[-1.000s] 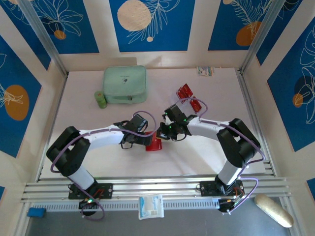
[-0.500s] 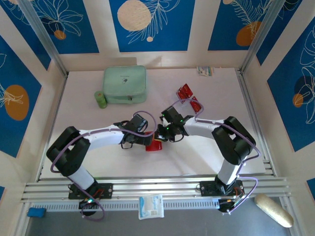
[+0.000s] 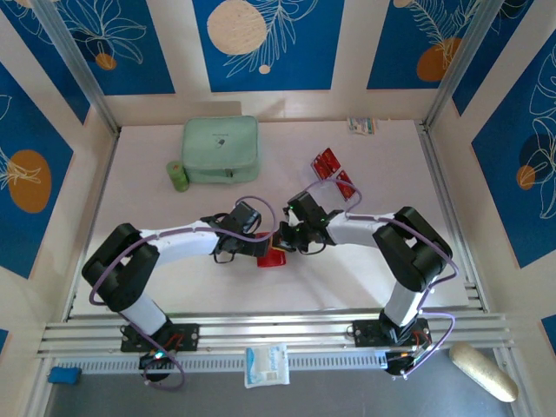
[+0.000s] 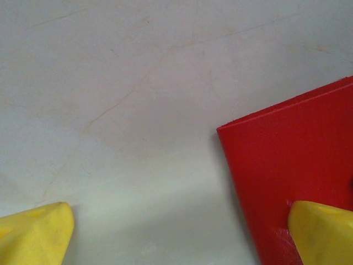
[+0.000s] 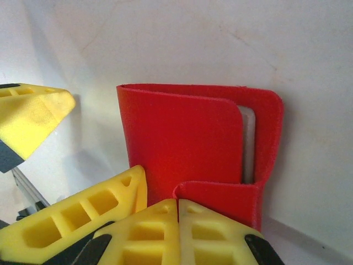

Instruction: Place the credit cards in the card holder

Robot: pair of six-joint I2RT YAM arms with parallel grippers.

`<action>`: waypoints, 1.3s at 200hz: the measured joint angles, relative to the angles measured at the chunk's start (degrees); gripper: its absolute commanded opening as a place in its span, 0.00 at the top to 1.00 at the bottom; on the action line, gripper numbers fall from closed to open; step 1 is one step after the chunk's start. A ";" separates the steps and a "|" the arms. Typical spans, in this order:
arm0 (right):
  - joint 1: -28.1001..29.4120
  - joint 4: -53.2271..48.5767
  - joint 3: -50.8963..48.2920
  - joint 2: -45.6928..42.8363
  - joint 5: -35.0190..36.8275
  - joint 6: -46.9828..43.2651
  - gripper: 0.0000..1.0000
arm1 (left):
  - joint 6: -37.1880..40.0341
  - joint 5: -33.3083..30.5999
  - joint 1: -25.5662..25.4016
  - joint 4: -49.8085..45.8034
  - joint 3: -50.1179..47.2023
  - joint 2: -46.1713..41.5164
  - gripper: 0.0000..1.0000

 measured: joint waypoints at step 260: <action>-2.45 -3.56 1.84 -2.16 -2.29 0.42 1.00 | -0.04 0.00 0.00 0.20 -0.15 0.00 0.00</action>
